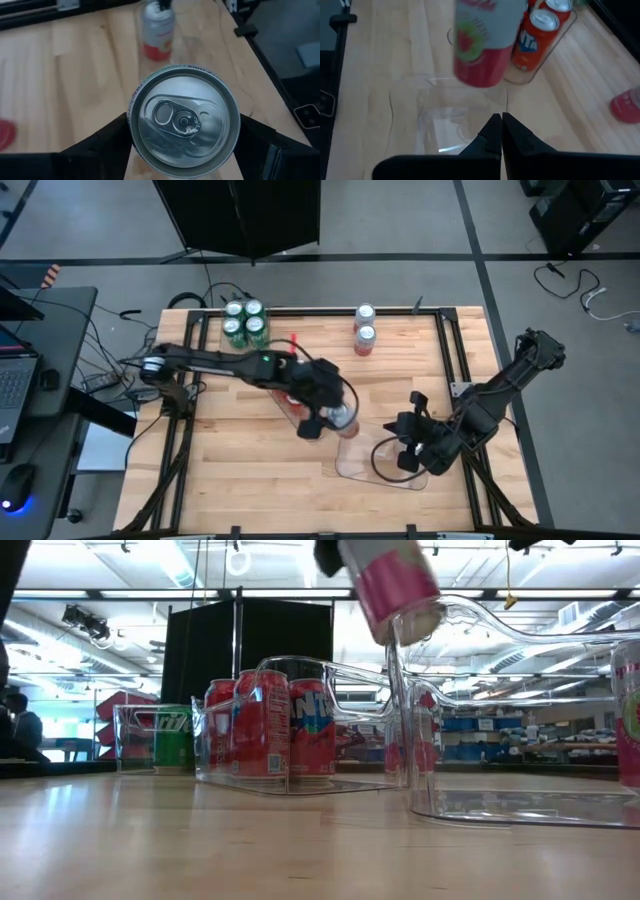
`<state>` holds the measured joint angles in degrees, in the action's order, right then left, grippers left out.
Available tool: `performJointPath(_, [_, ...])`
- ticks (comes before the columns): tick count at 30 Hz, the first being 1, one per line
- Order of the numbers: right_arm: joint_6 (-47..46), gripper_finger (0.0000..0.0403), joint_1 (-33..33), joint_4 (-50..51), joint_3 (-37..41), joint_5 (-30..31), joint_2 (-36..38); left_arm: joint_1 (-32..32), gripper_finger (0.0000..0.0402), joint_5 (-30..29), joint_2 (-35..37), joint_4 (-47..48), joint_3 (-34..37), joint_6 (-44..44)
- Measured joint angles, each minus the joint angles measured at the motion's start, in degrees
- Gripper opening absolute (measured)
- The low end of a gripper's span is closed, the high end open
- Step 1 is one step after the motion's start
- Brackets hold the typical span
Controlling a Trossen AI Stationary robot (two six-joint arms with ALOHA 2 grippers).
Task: Sort soda cans
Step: Put the bottom left pink and white soda can into the bottom right transparent bin
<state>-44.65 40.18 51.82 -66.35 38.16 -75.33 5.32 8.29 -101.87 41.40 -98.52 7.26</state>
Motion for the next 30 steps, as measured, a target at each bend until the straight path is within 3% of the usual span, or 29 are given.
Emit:
performJointPath(3, [-3.0, 0.0000, 1.7, 2.5, 0.0, 0.7, 0.4, 1.2, 0.0278, 0.0, -4.6, 1.9, -5.0, 1.8])
performJointPath(10, [-9.1, 0.0000, 6.1, 9.2, 0.0, 12.6, 3.3, 1.9, 0.0278, -0.1, -11.9, 3.7, -8.7, 4.4])
performJointPath(21, [-5.2, 0.0000, 4.2, 10.1, 0.0, 13.0, 8.4, 1.3, 0.0278, -1.1, -18.0, -1.3, -8.8, 6.0])
performJointPath(30, [-3.0, 0.0000, 2.3, 9.1, 0.0, 12.8, 8.3, 1.1, 0.0278, -2.6, -21.6, -3.6, -8.8, 7.1])
